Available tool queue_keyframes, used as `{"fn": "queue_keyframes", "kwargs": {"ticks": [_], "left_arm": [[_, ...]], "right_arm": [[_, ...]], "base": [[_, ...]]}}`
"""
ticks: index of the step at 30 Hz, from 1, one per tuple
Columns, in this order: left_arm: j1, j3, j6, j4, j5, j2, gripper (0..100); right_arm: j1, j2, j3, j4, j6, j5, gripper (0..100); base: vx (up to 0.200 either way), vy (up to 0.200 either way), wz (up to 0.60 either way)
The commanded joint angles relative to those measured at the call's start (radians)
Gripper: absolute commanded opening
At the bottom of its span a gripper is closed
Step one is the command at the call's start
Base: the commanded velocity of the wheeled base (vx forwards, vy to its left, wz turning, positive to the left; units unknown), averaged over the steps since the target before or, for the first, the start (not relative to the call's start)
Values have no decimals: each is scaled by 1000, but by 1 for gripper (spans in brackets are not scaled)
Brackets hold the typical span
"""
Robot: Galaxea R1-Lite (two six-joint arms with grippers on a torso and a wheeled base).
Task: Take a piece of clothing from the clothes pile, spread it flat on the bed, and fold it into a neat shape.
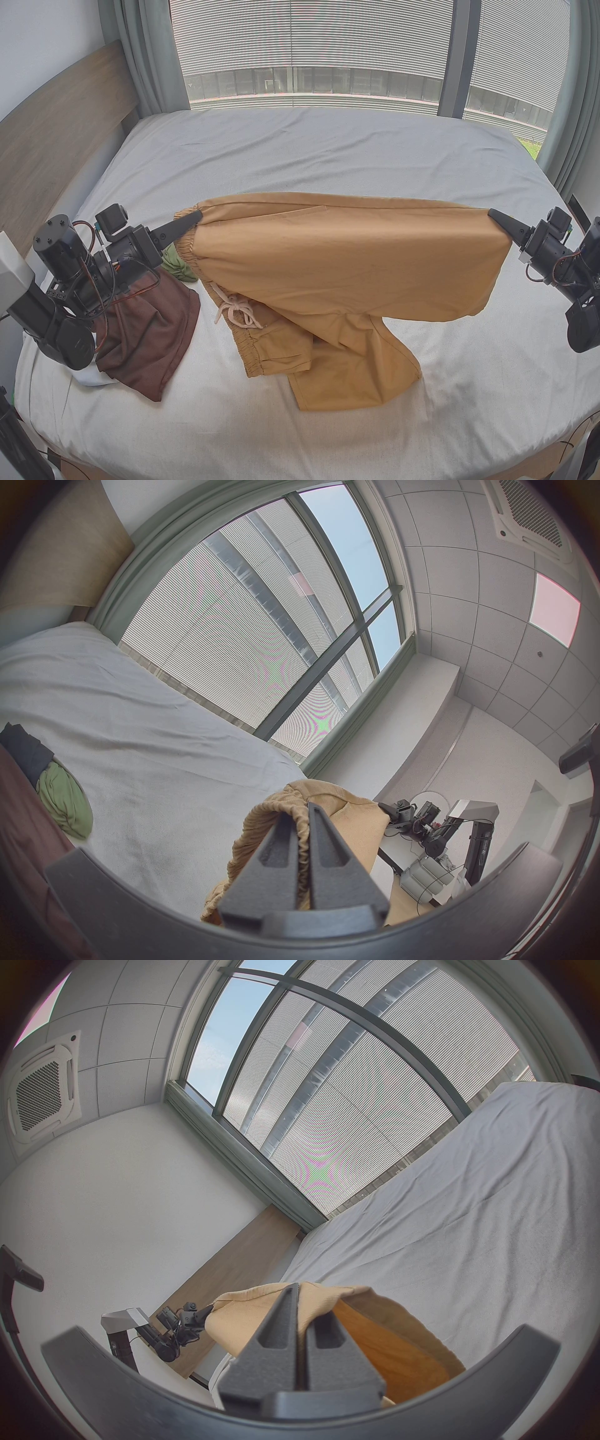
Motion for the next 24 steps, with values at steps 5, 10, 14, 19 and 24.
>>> {"fn": "queue_keyframes", "kwargs": {"ticks": [5, 10, 14, 19, 24], "left_arm": [[-1, -54, -1, 0, 54, 73, 0], [-1, -91, -1, 0, 59, 129, 0], [-1, -115, -1, -1, 59, 159, 0], [-2, -171, -1, 0, 60, 216, 0], [-16, -235, -5, 0, 88, 276, 0]], "right_arm": [[-13, 162, -87, -1, 0, 0, 0], [-16, 240, -139, -2, -2, -2, 0], [-16, 278, -178, -2, -2, -2, 0], [-11, 329, -217, -2, -2, -2, 0], [-7, 383, -253, -2, -2, -3, 0]], "base": [[0, 0, 0], [0, 0, 0], [0, 0, 0], [0, 0, 0], [0, 0, 0]]}}
